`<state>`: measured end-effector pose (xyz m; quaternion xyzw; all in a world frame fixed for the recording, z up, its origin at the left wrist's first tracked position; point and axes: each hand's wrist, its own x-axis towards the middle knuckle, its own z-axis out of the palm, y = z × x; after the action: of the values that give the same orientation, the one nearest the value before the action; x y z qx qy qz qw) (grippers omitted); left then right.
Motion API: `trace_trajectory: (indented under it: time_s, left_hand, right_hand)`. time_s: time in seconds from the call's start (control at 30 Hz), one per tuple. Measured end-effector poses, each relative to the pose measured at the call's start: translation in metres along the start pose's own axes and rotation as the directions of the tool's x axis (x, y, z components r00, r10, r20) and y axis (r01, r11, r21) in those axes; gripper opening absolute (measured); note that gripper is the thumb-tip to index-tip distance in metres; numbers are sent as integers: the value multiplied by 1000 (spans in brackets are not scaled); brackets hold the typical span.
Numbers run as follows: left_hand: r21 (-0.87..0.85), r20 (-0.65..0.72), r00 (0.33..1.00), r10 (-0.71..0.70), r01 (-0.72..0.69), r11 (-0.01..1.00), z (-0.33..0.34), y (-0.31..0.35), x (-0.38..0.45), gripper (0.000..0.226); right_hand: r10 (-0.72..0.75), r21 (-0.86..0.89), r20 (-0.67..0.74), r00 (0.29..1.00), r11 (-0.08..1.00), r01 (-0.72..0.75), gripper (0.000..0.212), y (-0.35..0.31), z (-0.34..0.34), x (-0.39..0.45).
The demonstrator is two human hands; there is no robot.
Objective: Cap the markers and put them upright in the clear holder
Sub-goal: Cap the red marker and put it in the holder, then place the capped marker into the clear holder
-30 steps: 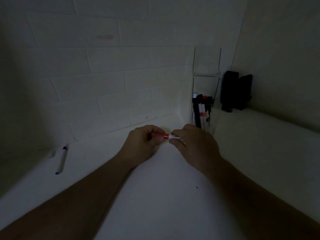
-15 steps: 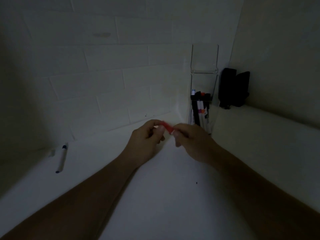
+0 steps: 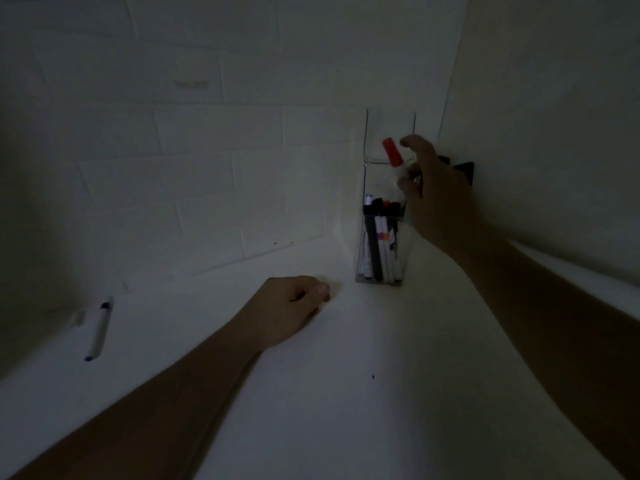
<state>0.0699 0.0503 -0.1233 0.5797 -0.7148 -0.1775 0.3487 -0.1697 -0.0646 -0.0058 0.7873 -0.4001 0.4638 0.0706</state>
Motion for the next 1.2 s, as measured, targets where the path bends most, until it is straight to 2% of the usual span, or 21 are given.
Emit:
trace_trajectory:
  time_s: [0.2,0.3,0.37,0.47,0.53,0.6,0.67,0.7,0.77,0.83,0.9,0.97,1.03,1.1,1.13,1.2]
  left_hand:
    - [16,-10,1000,0,0,1000,-1,1,-1,36]
    - [8,-11,1000,4,-4,1000,0,1,0,37]
    - [18,-11,1000,5,-4,1000,-1,0,0,38]
    - [23,-8,1000,7,-6,1000,0,0,0,38]
    - [32,-12,1000,6,-5,999,0,1,1,38]
    - [39,-13,1000,4,-3,999,-1,2,1,37]
    - [36,5,1000,-5,5,999,1,3,0,35]
    - [38,24,1000,-15,14,999,1,3,0,33]
    - [95,96,994,-44,35,995,-2,7,1,32]
    - [167,222,971,-85,48,985,-15,13,5,26]
    - [64,356,926,-127,111,992,-39,21,4,19]
    - [-42,407,899,-161,195,980,-74,21,-5,19]
    - [-31,293,942,-164,181,983,-113,10,-22,18]
    - [3,36,985,-171,171,985,-149,-15,-43,17]
    - [-12,-108,976,-187,187,982,-165,-30,-53,19]
    - [-104,-326,914,-243,221,970,-195,-63,-78,27]
  right_hand:
    - [38,57,-44,998,998,-35,58,12,8,-1]
    - [105,-13,27,994,994,-105,54,18,9,-10]
    - [71,-118,92,993,991,-60,42,19,12,-19]
    - [-39,-138,180,983,988,65,26,18,14,-29]
    - [-42,-95,247,968,993,67,30,18,15,-33]
    - [-22,-68,256,966,997,40,45,16,14,-35]
    - [-15,-145,245,969,988,52,56,16,16,-38]
    - [6,-219,205,979,975,40,53,16,17,-41]
    - [56,-279,37,998,959,-44,47,7,21,-50]
    - [-35,-221,-75,997,975,17,42,-16,30,-63]
    - [-145,-100,-23,989,985,142,37,-45,47,-74]
    - [-180,38,95,979,983,177,37,-75,66,-81]
    - [-202,161,181,963,972,174,33,-106,86,-85]
    - [-238,255,273,932,952,169,30,-138,106,-87]
    - [-251,289,333,909,945,156,30,-156,115,-87]
    - [-274,348,451,850,930,115,32,-192,134,-90]
